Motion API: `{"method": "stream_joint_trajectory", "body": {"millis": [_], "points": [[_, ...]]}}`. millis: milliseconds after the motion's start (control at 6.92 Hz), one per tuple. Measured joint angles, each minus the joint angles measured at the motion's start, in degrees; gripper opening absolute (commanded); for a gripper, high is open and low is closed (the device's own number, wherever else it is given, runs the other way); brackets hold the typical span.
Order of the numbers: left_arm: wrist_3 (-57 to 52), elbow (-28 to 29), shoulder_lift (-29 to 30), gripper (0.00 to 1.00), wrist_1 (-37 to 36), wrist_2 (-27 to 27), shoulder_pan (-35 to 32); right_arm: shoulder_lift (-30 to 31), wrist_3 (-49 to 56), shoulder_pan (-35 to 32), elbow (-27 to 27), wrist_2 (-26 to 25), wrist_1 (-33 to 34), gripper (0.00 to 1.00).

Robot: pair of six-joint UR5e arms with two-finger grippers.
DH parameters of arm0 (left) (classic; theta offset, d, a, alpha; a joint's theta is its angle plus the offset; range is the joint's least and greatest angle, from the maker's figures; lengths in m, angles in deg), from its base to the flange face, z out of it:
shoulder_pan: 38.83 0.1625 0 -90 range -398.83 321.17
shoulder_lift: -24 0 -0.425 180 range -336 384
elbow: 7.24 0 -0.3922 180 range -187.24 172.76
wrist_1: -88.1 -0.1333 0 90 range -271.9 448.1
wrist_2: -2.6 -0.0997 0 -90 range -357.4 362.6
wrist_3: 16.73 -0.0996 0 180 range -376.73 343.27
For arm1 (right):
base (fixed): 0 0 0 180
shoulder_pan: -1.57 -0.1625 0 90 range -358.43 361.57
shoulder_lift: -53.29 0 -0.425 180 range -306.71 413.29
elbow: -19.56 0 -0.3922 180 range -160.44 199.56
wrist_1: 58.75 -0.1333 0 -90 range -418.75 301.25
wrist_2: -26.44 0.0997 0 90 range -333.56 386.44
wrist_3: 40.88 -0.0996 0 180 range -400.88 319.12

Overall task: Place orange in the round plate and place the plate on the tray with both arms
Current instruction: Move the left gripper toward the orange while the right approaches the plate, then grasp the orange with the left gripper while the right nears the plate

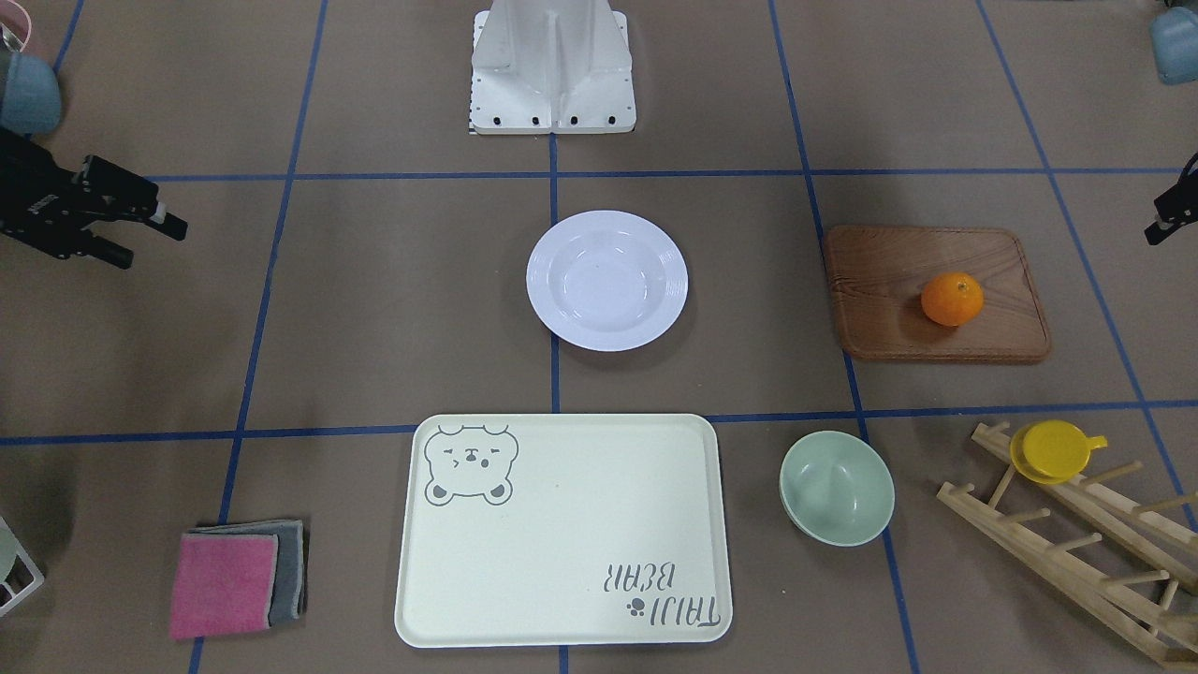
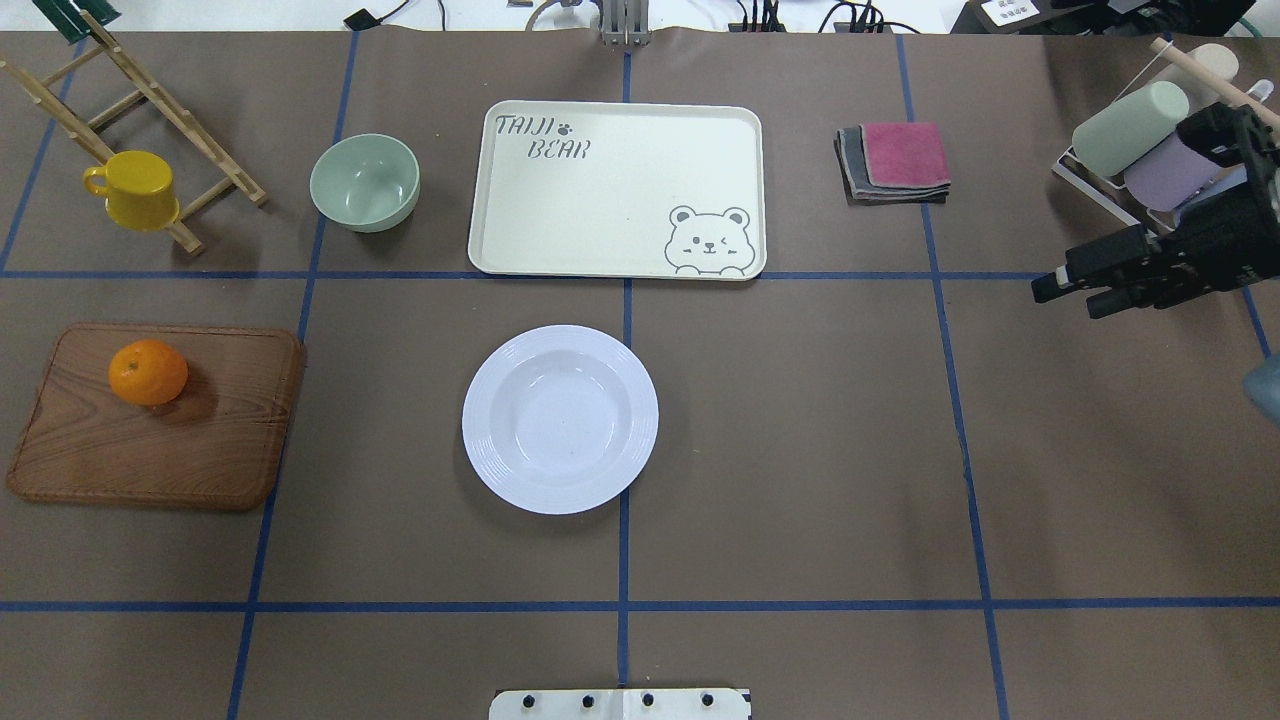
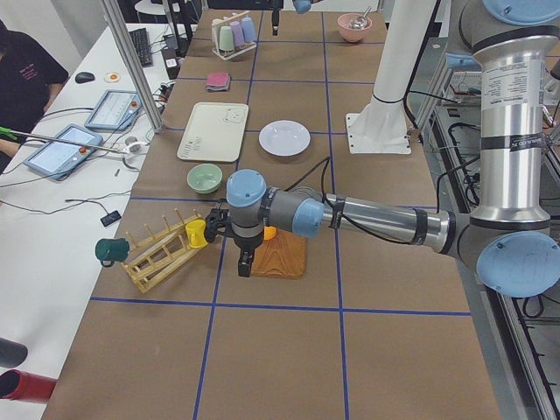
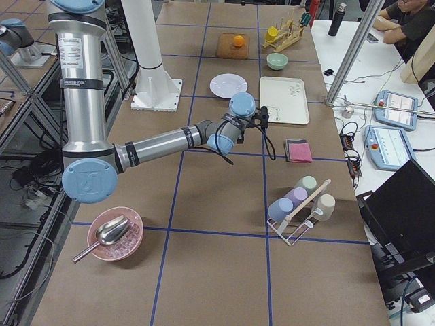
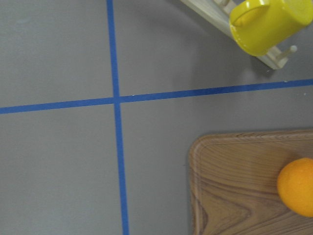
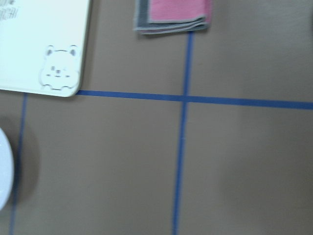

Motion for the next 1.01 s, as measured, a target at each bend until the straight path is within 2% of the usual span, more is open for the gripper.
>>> {"method": "stream_joint_trajectory", "body": {"millis": [145,434,723,1012], "points": [[6.79,-0.35,-0.05,0.99,3.83,-0.03,3.11,-0.71,-8.81,3.27,-0.39,-2.67,-6.93,1.00],[17.92,-0.44,-0.07,0.99,9.95,-0.28,8.73,-1.67,-24.05,12.00,-0.81,-13.46,-17.99,1.00],[26.95,-0.46,0.32,0.99,13.36,-2.67,14.41,-3.86,-33.86,19.82,-1.14,-21.65,-22.81,1.00],[33.57,0.32,1.34,0.99,15.42,-6.41,20.45,-4.96,-36.29,23.38,-1.11,-25.54,-23.59,1.00]]}}
